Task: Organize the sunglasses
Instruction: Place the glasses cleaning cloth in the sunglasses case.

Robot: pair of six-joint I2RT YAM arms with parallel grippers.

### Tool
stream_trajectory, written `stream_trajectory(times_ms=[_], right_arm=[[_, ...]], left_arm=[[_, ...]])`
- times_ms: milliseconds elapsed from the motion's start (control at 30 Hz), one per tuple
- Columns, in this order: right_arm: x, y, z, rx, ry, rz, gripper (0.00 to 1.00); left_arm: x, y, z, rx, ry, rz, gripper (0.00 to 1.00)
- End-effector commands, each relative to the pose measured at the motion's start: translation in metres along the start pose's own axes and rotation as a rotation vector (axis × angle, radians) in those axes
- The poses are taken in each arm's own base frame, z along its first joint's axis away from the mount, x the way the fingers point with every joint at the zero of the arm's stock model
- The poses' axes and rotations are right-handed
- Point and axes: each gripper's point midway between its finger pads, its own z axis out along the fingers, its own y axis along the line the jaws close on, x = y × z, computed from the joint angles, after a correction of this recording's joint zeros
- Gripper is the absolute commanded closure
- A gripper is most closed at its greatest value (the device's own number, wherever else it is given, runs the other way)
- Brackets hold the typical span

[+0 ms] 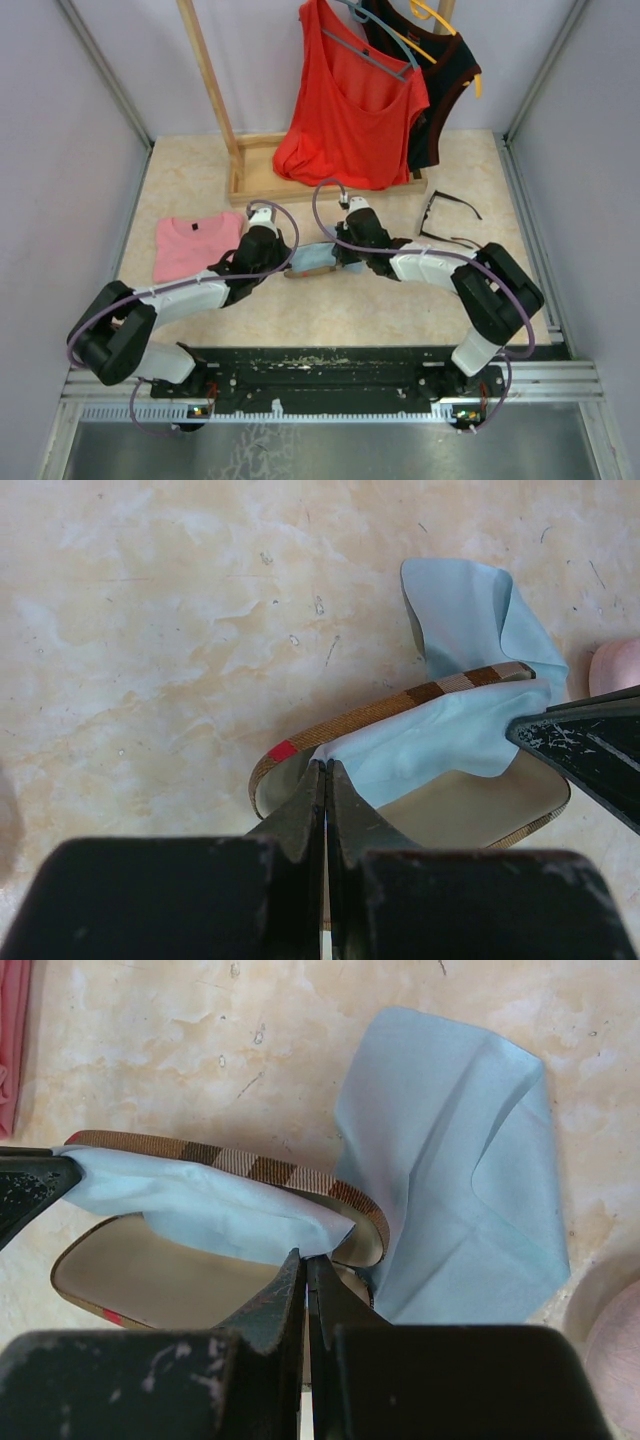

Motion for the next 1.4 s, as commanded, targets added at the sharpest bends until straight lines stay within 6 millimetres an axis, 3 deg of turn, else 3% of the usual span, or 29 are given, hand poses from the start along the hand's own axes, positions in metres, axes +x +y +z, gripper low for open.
stream_trajectory(times_ms=[0, 733, 1367], right_arm=[[-0.033, 0.007, 0.005, -0.013, -0.083, -0.013, 1.00], [-0.031, -0.001, 0.017, 0.024, -0.067, -0.024, 1.00], [-0.031, -0.001, 0.018, 0.023, -0.064, -0.028, 0.99]], left_arm=[[-0.004, 0.006, 0.003, -0.018, -0.031, 0.005, 1.00], [0.005, 0.010, 0.005, -0.022, -0.015, 0.011, 1.00], [0.011, 0.011, 0.007, -0.021, 0.001, 0.017, 0.74]])
